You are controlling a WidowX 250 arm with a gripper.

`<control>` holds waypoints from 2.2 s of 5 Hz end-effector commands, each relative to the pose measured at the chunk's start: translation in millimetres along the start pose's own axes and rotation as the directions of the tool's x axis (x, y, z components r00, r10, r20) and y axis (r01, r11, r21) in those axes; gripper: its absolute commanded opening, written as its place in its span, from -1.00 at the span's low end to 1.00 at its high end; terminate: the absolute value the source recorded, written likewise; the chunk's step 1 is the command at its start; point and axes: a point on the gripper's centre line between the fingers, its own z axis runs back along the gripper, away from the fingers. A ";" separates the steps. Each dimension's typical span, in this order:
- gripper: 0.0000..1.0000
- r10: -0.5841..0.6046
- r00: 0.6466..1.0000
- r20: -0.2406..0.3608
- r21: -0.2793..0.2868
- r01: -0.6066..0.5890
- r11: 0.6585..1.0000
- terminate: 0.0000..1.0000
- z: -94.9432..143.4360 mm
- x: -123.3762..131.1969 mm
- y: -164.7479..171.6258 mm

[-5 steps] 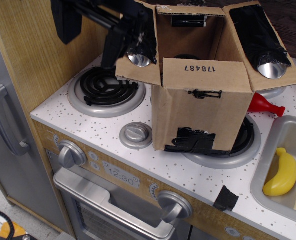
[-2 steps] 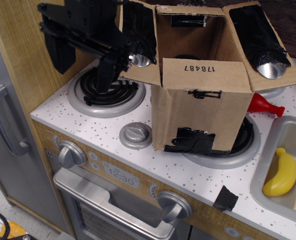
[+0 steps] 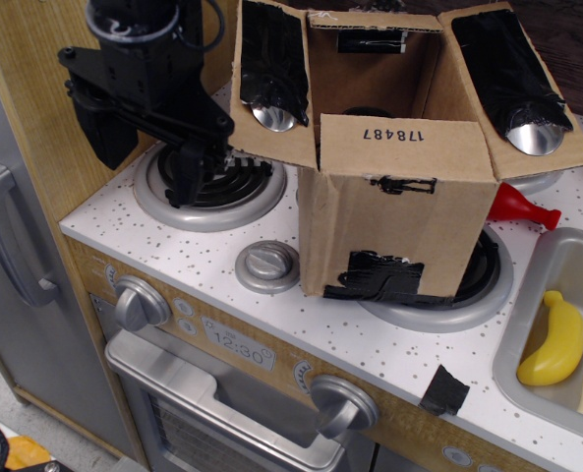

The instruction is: Close small4fbox flaps

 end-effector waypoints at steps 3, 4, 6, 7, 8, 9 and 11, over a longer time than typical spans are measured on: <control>1.00 -0.041 0.992 0.121 -0.010 0.043 0.999 -1.00 1.9 37.1 5.6; 1.00 -0.056 0.988 0.141 0.003 0.056 0.998 -1.00 19.2 46.8 0.4; 1.00 -0.124 0.978 0.169 0.039 0.119 0.992 -1.00 48.2 73.0 -14.2; 1.00 -0.137 0.975 0.176 0.045 0.131 0.990 -1.00 54.5 82.4 -18.4; 1.00 -0.133 0.974 0.185 0.034 0.129 0.991 -1.00 57.3 86.2 -26.5; 1.00 -0.115 0.974 0.197 0.000 0.118 0.993 -1.00 56.9 88.5 -32.7; 1.00 -0.104 0.969 0.223 -0.062 0.121 0.991 -1.00 60.8 91.0 -58.4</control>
